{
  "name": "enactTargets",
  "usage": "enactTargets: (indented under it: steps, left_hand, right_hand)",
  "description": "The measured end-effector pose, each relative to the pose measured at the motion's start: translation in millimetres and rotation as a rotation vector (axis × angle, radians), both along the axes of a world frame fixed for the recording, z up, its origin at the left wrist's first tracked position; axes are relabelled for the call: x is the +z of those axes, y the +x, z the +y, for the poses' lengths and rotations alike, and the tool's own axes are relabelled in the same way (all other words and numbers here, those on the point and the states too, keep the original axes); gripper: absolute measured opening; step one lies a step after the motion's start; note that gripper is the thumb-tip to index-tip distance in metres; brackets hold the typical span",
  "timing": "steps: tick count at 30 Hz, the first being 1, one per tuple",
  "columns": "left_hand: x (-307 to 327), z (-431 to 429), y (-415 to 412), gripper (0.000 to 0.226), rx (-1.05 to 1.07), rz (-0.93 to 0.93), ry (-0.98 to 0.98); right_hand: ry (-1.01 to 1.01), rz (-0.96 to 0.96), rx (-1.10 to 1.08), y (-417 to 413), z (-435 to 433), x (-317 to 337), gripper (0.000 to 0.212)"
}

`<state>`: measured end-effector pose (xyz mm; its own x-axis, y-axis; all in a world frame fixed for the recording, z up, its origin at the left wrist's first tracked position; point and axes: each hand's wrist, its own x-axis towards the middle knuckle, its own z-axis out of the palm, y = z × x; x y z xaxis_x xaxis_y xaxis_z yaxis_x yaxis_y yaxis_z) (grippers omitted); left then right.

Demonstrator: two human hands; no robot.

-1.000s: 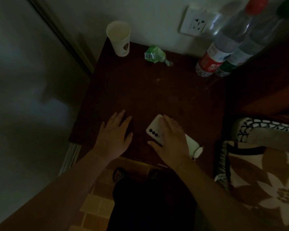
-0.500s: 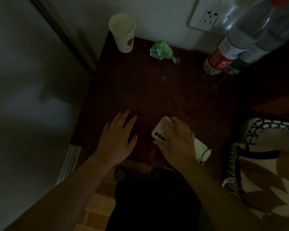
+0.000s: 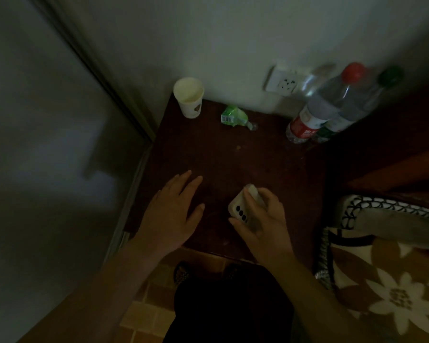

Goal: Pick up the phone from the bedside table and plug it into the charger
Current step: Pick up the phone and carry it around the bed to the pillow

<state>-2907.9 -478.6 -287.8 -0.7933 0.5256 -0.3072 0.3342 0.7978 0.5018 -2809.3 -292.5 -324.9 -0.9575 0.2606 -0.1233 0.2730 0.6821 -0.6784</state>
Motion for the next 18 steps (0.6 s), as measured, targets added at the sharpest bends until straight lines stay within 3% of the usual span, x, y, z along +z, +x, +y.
enactTargets:
  steps: [11, 18]
  left_hand:
    - [166.0, -40.2, 16.5, 0.051, 0.181, 0.075, 0.297]
    - [219.0, -70.3, 46.5, 0.058, 0.254, 0.177, 0.38]
  right_hand:
    - [-0.102, 0.199, 0.014, 1.5, -52.9, 180.9, 0.051]
    - [-0.129, 0.342, 0.06, 6.5, -80.3, 240.8, 0.051]
